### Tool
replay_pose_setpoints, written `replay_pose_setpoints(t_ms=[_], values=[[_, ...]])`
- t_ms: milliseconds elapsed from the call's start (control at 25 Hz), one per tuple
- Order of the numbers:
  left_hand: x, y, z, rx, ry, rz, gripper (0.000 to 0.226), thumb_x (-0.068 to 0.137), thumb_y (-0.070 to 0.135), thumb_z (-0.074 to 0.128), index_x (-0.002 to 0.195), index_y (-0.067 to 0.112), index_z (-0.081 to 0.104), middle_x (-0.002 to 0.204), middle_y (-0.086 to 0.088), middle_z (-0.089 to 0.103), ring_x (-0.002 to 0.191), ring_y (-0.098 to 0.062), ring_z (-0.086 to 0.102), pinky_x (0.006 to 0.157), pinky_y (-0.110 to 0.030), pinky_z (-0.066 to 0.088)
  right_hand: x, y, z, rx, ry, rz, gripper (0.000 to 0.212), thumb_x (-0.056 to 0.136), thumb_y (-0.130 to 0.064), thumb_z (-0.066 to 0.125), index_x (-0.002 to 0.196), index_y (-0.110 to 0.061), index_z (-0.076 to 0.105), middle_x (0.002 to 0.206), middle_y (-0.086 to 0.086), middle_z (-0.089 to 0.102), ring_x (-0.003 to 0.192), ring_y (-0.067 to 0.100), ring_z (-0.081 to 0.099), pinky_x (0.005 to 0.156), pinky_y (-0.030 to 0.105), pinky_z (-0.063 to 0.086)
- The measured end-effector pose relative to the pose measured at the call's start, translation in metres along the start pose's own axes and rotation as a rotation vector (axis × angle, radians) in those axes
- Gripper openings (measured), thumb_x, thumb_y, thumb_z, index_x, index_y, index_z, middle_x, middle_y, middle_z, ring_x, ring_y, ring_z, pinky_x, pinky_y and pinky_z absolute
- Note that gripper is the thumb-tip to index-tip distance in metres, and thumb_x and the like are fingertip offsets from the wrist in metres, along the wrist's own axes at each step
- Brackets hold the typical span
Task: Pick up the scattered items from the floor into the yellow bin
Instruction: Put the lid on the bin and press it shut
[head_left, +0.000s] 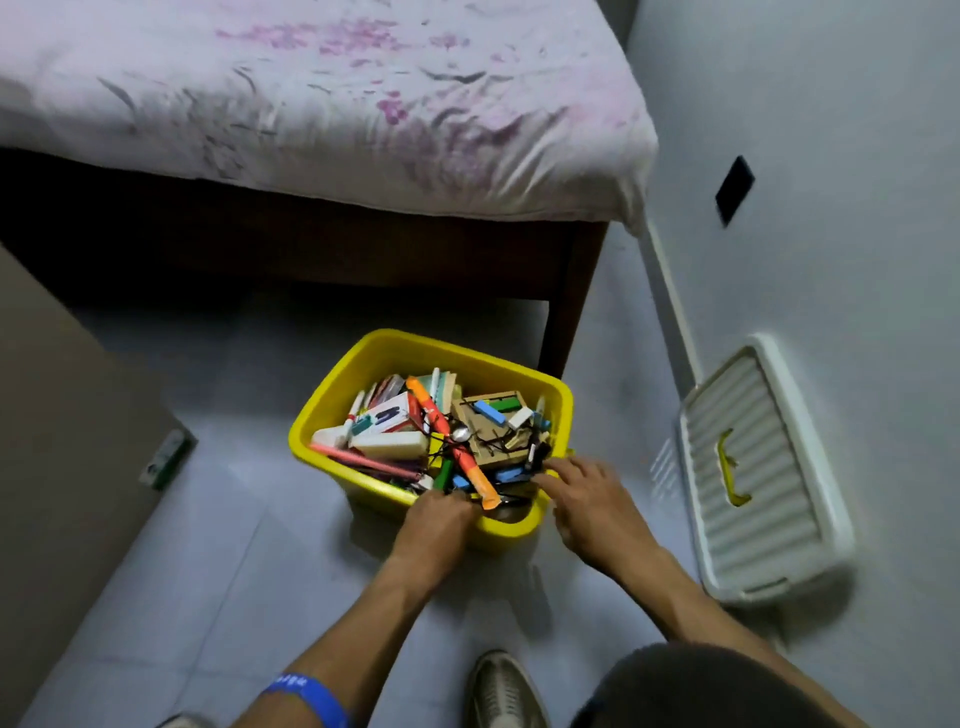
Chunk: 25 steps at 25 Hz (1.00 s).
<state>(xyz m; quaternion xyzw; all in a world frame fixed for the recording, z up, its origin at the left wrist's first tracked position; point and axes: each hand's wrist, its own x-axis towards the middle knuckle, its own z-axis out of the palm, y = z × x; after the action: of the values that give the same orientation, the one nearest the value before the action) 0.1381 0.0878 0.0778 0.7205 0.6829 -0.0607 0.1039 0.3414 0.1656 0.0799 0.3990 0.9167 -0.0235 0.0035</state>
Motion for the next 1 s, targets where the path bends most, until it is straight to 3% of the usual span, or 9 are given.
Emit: replay_pose_setpoints(t_ms=[160, 280, 360, 440, 520, 640, 840, 1000], values=[[0.037, 0.027, -0.005, 0.041, 0.082, -0.102, 0.035, 0.097, 0.005, 0.039, 0.12, 0.014, 0.064, 0.139, -0.009, 0.04, 0.123, -0.031, 0.04, 0.094, -0.037, 0.044, -0.03, 0.072, -0.024, -0.129, 0.074, 0.523, 0.048, 0.083, -0.025, 0.056, 0.13, -0.019, 0.053, 0.143, 0.009, 0.048, 0.13, 0.033, 0.042, 0.104, 0.044, 0.032], [0.059, 0.045, -0.007, 0.028, 0.071, -0.132, 0.035, 0.098, 0.006, 0.039, 0.123, 0.015, 0.062, 0.136, -0.01, 0.042, 0.119, -0.029, 0.043, 0.096, -0.035, 0.043, -0.076, 0.138, -0.041, -0.19, 0.118, 0.876, 0.051, 0.076, -0.024, 0.065, 0.124, -0.008, 0.054, 0.13, 0.021, 0.053, 0.116, 0.04, 0.051, 0.095, 0.047, 0.039], [0.062, 0.047, -0.006, 0.002, 0.064, -0.12, 0.037, 0.097, 0.006, 0.042, 0.129, 0.016, 0.058, 0.137, -0.009, 0.045, 0.119, -0.028, 0.044, 0.096, -0.035, 0.045, -0.09, 0.155, -0.042, -0.008, 0.104, 0.998, 0.049, 0.076, -0.02, 0.068, 0.118, -0.004, 0.05, 0.114, 0.024, 0.057, 0.102, 0.042, 0.056, 0.086, 0.047, 0.046], [0.06, 0.044, -0.01, -0.057, 0.044, -0.118, 0.038, 0.096, 0.008, 0.047, 0.133, 0.017, 0.054, 0.136, -0.008, 0.049, 0.119, -0.028, 0.047, 0.096, -0.038, 0.048, -0.087, 0.149, -0.034, 0.275, 0.149, 1.075, 0.045, 0.082, -0.014, 0.064, 0.121, -0.002, 0.045, 0.113, 0.027, 0.059, 0.103, 0.045, 0.057, 0.084, 0.045, 0.048], [0.057, 0.041, -0.025, -0.167, -0.008, -0.124, 0.034, 0.094, 0.015, 0.052, 0.127, 0.018, 0.058, 0.13, -0.007, 0.057, 0.116, -0.027, 0.054, 0.095, -0.041, 0.049, -0.081, 0.132, -0.032, 0.345, 0.225, 1.025, 0.031, 0.086, -0.011, 0.059, 0.114, -0.002, 0.049, 0.106, 0.026, 0.064, 0.098, 0.044, 0.058, 0.074, 0.042, 0.047], [0.047, 0.027, -0.049, -0.372, -0.056, -0.166, 0.031, 0.088, 0.026, 0.06, 0.118, 0.021, 0.064, 0.118, -0.006, 0.066, 0.107, -0.027, 0.062, 0.091, -0.04, 0.052, -0.075, 0.095, -0.059, 0.223, 0.42, 0.855, 0.024, 0.087, -0.01, 0.056, 0.11, -0.003, 0.058, 0.088, 0.023, 0.064, 0.082, 0.042, 0.057, 0.062, 0.036, 0.04], [0.016, 0.002, -0.064, -0.537, 0.068, -0.289, 0.022, 0.091, 0.026, 0.06, 0.112, 0.021, 0.061, 0.103, -0.004, 0.067, 0.087, -0.019, 0.064, 0.08, -0.041, 0.056, -0.059, 0.041, -0.159, 0.082, 0.655, 0.499, 0.03, 0.081, -0.011, 0.065, 0.11, -0.008, 0.063, 0.076, 0.021, 0.063, 0.067, 0.04, 0.058, 0.056, 0.039, 0.047], [-0.002, -0.036, -0.075, -0.652, 0.344, -0.469, 0.034, 0.092, 0.034, 0.057, 0.123, 0.02, 0.057, 0.119, -0.006, 0.064, 0.103, -0.025, 0.059, 0.087, -0.044, 0.051, -0.034, 0.012, -0.231, 0.182, 0.713, 0.274, 0.033, 0.077, -0.017, 0.073, 0.109, -0.02, 0.067, 0.082, 0.014, 0.069, 0.071, 0.037, 0.062, 0.062, 0.039, 0.052]])
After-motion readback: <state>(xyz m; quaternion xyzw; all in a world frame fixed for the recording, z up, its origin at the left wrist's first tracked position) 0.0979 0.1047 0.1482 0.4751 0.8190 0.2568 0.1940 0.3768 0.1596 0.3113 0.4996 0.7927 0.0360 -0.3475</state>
